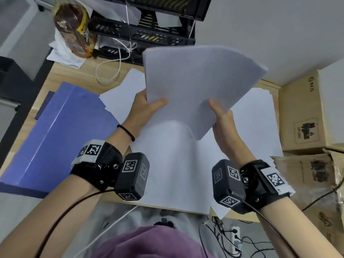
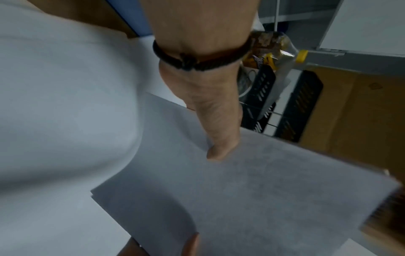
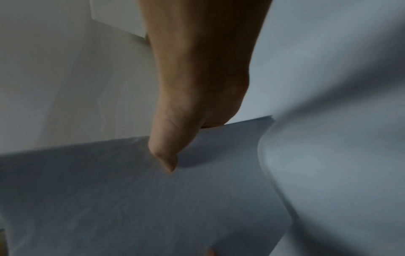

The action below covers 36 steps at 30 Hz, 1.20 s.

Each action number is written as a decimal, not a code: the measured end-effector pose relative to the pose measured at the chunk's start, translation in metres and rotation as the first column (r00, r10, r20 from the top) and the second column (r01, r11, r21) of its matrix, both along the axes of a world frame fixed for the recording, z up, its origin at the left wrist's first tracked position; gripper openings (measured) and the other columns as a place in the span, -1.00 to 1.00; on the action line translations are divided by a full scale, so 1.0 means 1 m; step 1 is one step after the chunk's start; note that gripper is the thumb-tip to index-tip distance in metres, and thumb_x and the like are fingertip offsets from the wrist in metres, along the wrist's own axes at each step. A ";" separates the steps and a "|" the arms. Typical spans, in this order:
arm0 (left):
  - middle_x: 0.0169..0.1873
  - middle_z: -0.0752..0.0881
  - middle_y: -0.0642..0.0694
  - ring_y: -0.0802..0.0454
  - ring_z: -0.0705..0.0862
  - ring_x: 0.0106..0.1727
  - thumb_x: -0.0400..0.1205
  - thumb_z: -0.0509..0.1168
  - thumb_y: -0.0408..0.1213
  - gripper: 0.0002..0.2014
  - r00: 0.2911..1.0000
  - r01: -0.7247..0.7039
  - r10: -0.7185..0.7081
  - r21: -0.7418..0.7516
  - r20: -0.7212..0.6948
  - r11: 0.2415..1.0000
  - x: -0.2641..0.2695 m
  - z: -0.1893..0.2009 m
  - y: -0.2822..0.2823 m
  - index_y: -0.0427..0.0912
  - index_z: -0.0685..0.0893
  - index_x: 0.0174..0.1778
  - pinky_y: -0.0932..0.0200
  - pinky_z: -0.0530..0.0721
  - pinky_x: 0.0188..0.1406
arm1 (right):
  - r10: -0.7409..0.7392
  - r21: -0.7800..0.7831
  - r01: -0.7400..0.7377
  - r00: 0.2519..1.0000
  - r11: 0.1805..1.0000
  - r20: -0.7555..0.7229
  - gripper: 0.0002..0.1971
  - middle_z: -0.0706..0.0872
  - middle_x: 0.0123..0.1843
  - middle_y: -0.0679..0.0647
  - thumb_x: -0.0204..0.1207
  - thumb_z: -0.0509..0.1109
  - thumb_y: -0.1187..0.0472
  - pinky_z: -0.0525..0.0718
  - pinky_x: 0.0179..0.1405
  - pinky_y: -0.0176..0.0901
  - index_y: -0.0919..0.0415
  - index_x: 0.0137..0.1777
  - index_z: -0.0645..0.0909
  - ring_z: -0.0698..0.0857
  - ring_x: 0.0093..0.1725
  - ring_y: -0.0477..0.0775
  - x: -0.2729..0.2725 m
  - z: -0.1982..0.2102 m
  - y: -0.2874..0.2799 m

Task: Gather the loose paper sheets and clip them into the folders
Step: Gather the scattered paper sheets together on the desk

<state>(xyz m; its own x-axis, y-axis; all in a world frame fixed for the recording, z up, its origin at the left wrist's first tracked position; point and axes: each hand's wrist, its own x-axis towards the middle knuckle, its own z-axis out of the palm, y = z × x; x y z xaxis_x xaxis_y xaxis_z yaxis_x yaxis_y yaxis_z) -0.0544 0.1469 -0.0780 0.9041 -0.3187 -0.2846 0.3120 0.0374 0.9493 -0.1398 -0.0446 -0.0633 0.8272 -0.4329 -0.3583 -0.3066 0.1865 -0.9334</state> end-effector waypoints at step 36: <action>-0.09 0.71 0.10 0.10 0.67 -0.09 0.62 0.14 -0.48 -0.64 0.935 0.296 -0.177 0.398 -0.308 0.868 -0.004 -0.098 -0.111 -0.09 0.66 0.24 0.37 0.63 -0.16 | -0.231 -0.414 -0.006 0.823 0.910 -0.519 -0.40 0.39 0.59 0.21 0.56 0.46 0.17 0.36 0.54 0.01 0.29 0.55 0.39 0.34 0.60 0.17 -0.073 -0.107 -0.199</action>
